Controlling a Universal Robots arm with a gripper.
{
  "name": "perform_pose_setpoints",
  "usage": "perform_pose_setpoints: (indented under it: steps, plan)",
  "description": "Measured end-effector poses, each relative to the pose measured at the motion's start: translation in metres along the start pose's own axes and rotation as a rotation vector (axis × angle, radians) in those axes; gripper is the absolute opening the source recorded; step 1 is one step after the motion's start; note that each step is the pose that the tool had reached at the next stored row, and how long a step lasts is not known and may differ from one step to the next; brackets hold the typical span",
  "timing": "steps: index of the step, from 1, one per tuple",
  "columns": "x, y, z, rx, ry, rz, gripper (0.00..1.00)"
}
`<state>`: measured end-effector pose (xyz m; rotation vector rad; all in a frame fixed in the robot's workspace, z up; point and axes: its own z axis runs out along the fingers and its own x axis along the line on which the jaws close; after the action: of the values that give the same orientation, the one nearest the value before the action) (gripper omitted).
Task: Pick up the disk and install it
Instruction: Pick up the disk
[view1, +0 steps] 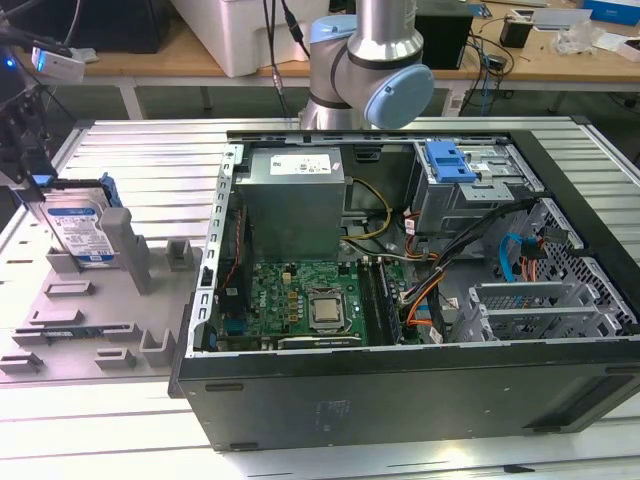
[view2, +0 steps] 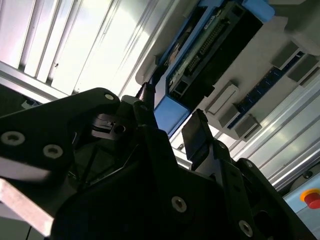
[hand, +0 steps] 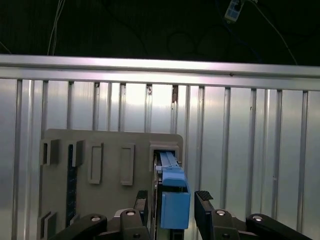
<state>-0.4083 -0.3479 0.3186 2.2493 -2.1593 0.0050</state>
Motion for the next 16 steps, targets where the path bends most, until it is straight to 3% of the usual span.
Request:
perform_pose_setpoints:
  steps: [16]
  plan:
    - [0.0004, 0.0001, 0.0064, -0.0002, 0.0001, 0.0, 0.5]
